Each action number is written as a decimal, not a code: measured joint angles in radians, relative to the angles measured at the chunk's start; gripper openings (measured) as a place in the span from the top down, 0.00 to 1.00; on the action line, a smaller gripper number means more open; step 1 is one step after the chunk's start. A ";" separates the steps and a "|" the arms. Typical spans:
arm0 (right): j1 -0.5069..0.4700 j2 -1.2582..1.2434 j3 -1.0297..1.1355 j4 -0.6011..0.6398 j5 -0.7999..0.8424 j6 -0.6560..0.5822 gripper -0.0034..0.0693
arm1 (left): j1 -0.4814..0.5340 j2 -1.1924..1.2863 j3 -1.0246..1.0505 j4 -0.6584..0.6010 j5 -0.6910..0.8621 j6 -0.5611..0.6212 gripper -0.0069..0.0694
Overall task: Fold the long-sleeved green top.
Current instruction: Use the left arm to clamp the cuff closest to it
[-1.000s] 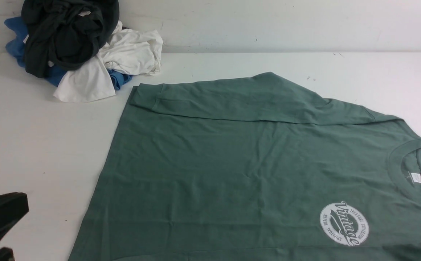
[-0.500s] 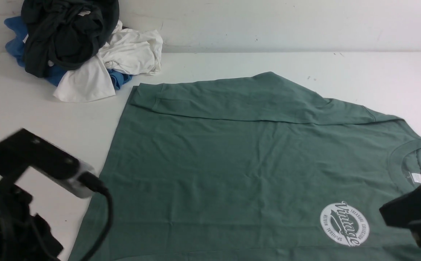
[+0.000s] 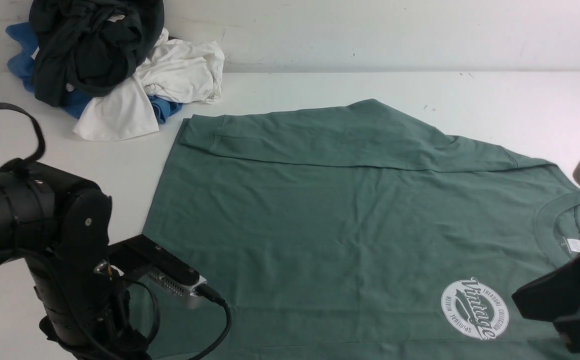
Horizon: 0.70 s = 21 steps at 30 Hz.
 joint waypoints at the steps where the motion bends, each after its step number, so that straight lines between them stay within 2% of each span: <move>1: 0.000 0.000 0.000 0.000 -0.001 0.000 0.98 | 0.000 0.013 0.000 0.000 -0.007 -0.001 0.32; 13: 0.000 0.000 0.000 0.000 -0.020 -0.001 0.98 | 0.000 0.087 -0.004 -0.050 -0.038 0.000 0.43; 17: 0.000 0.000 0.000 0.000 -0.020 -0.001 0.98 | 0.000 0.087 -0.004 -0.055 -0.035 0.000 0.55; 18: 0.000 0.000 0.000 0.000 -0.020 -0.001 0.98 | 0.000 0.087 -0.004 -0.055 -0.035 0.000 0.55; 21: 0.000 0.000 0.000 0.000 -0.020 -0.001 0.98 | 0.000 0.087 -0.005 -0.058 -0.032 0.000 0.69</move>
